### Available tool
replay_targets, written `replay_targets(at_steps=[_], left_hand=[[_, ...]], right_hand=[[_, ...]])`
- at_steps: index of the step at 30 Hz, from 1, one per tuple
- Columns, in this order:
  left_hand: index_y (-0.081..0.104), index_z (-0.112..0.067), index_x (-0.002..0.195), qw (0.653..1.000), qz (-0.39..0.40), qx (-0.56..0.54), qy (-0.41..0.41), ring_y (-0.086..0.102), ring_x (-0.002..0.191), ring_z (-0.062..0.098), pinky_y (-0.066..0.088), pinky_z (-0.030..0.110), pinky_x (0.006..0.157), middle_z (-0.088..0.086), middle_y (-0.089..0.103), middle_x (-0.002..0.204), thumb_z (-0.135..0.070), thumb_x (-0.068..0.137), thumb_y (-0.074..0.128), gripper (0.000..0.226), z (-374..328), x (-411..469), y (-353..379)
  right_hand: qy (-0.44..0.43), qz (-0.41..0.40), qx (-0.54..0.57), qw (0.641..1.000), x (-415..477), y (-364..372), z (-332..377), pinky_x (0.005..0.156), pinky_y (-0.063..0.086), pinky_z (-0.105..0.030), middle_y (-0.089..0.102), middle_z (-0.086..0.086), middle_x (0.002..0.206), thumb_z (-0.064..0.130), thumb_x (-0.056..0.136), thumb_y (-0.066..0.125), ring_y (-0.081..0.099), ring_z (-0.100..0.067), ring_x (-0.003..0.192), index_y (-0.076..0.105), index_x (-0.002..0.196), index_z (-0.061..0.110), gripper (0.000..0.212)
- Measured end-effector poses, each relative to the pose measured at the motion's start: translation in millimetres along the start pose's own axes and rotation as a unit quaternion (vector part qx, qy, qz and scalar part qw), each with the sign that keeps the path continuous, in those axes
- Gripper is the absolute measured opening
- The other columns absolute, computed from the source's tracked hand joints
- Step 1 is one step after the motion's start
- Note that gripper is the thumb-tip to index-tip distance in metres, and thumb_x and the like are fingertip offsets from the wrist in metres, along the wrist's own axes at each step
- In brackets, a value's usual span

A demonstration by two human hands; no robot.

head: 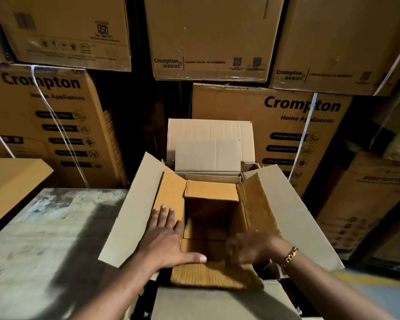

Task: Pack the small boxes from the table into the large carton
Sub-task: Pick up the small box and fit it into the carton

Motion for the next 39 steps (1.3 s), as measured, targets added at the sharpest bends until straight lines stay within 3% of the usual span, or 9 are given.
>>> replay_targets(at_steps=[3,5,8,13,15,19,26,32,39], left_hand=[[0.008,-0.016,0.159,1.0,-0.01,0.003,0.019,-0.033,0.143,0.038,-0.02,0.051,0.118,0.018,-0.023,0.16,-0.105,0.06,0.004,0.132,-11,-5,11],[0.011,-0.018,0.158,1.0,-0.013,-0.002,0.024,-0.034,0.143,0.037,-0.021,0.053,0.118,0.017,-0.023,0.16,-0.104,0.06,0.001,0.131,-14,-5,16],[0.015,-0.02,0.158,0.999,-0.006,-0.013,0.032,-0.036,0.142,0.036,-0.019,0.055,0.117,0.014,-0.023,0.161,-0.104,0.06,0.0,0.13,-13,-2,16],[0.024,-0.02,0.157,1.0,-0.001,0.002,0.007,-0.016,0.151,0.036,-0.01,0.054,0.12,0.011,-0.007,0.167,-0.102,0.065,0.009,0.125,-8,13,2],[0.026,-0.018,0.156,1.0,-0.024,0.006,-0.003,-0.007,0.152,0.034,-0.006,0.054,0.119,0.012,0.001,0.167,-0.098,0.07,0.013,0.118,-5,24,-6],[0.023,-0.022,0.157,0.999,-0.035,0.014,-0.011,-0.026,0.147,0.039,-0.02,0.059,0.115,0.014,-0.015,0.164,-0.1,0.067,0.008,0.12,2,39,2],[0.011,-0.015,0.158,0.998,0.036,0.052,-0.021,-0.034,0.136,0.056,-0.028,0.072,0.1,0.028,-0.03,0.154,-0.107,0.051,-0.002,0.141,-13,47,22],[0.01,-0.018,0.158,0.998,0.054,0.036,-0.028,-0.035,0.137,0.054,-0.031,0.074,0.097,0.026,-0.033,0.154,-0.107,0.054,0.003,0.137,-11,54,32],[0.012,-0.02,0.159,0.996,0.059,0.056,-0.035,-0.034,0.139,0.052,-0.031,0.072,0.097,0.024,-0.028,0.158,-0.106,0.055,0.003,0.135,-12,47,26]], right_hand=[[0.037,-0.088,0.113,0.989,33,-15,-3,0.096,0.048,-0.036,0.057,0.0,0.134,0.06,0.092,0.055,0.056,-0.02,0.117,0.05,0.141,0.029,0.058],[0.069,-0.108,0.099,0.987,62,-13,-8,0.113,0.038,-0.045,0.02,-0.005,0.165,0.061,0.092,0.056,0.037,-0.032,0.143,0.025,0.158,0.028,0.08],[0.112,-0.168,0.064,0.977,90,-25,-23,0.117,0.03,-0.052,-0.019,-0.008,0.167,0.056,0.093,0.059,0.015,-0.044,0.151,-0.002,0.161,0.027,0.096],[0.128,-0.309,-0.018,0.942,107,-95,-40,0.118,0.014,-0.064,-0.024,-0.003,0.166,0.061,0.089,0.057,-0.01,-0.042,0.152,-0.004,0.161,0.03,0.099],[0.133,-0.303,-0.03,0.943,119,-111,-50,0.117,0.009,-0.068,-0.024,-0.002,0.166,0.062,0.088,0.057,-0.012,-0.042,0.152,-0.002,0.161,0.032,0.099],[0.133,-0.275,-0.027,0.952,143,-130,-68,0.116,0.004,-0.071,-0.02,0.003,0.167,0.063,0.087,0.058,-0.01,-0.043,0.152,0.001,0.16,0.035,0.098],[0.115,-0.246,-0.047,0.961,186,-133,-80,0.114,-0.003,-0.072,-0.016,0.006,0.168,0.065,0.09,0.054,-0.016,-0.046,0.15,-0.003,0.159,0.041,0.092],[0.109,-0.251,-0.054,0.96,203,-130,-79,0.115,-0.002,-0.073,-0.023,0.005,0.166,0.056,0.094,0.054,-0.021,-0.048,0.148,-0.01,0.157,0.043,0.091],[0.121,-0.2,-0.108,0.966,171,-123,-77,0.119,-0.002,-0.064,-0.014,-0.003,0.168,0.072,0.087,0.051,-0.008,-0.047,0.151,-0.005,0.16,0.034,0.1]])
Point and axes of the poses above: each hand's wrist, its own x-axis towards the middle knuckle, its own y-axis out of the palm, z = x × y, the point moved 8 cm from there along x, towards the middle knuckle
